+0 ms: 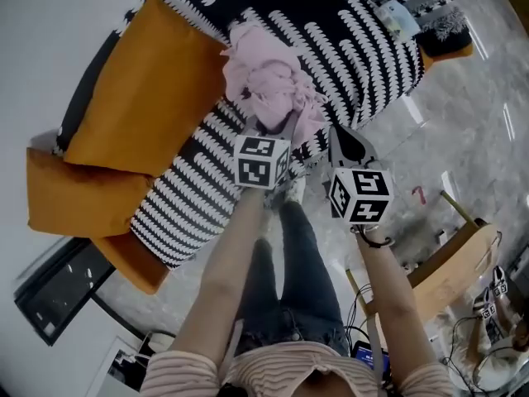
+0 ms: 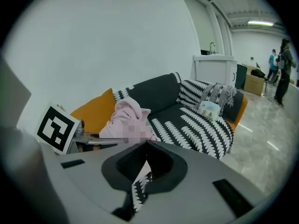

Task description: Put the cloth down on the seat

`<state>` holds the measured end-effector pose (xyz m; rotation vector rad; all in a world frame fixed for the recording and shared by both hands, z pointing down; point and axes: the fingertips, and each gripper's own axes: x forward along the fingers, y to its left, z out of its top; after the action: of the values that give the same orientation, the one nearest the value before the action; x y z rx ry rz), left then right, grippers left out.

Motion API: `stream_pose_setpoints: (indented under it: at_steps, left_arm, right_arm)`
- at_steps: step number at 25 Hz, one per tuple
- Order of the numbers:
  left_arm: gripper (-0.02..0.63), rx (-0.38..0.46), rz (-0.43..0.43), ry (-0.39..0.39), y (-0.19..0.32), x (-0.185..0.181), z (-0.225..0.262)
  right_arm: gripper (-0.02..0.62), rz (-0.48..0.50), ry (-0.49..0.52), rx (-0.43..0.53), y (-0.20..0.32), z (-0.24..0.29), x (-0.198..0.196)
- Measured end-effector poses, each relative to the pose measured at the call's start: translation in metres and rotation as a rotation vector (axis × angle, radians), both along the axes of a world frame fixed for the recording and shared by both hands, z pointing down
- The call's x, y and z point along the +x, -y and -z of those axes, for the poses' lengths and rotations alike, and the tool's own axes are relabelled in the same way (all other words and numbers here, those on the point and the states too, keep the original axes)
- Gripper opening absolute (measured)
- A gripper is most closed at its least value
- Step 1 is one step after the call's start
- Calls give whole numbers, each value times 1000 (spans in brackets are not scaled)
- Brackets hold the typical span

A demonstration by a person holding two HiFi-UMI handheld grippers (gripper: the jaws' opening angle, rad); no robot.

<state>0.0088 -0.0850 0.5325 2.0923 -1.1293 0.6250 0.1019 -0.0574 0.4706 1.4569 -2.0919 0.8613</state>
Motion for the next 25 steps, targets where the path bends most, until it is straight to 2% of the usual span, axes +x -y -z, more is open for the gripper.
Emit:
stream_pose_setpoints:
  at_steps: [8,14,25]
  left_arm:
    - [112,-30,-39,44,13,5,-30]
    - [112,-103,-47,75,8,14,-75]
    - [114,-130,-63,74,8,10,-113]
  right_arm:
    - [8,-8,6,-27,9,-20,-6]
    - [8,4,7,-55,5,-44,-6]
    - [8,-1,-6,-115,0,-90,-16]
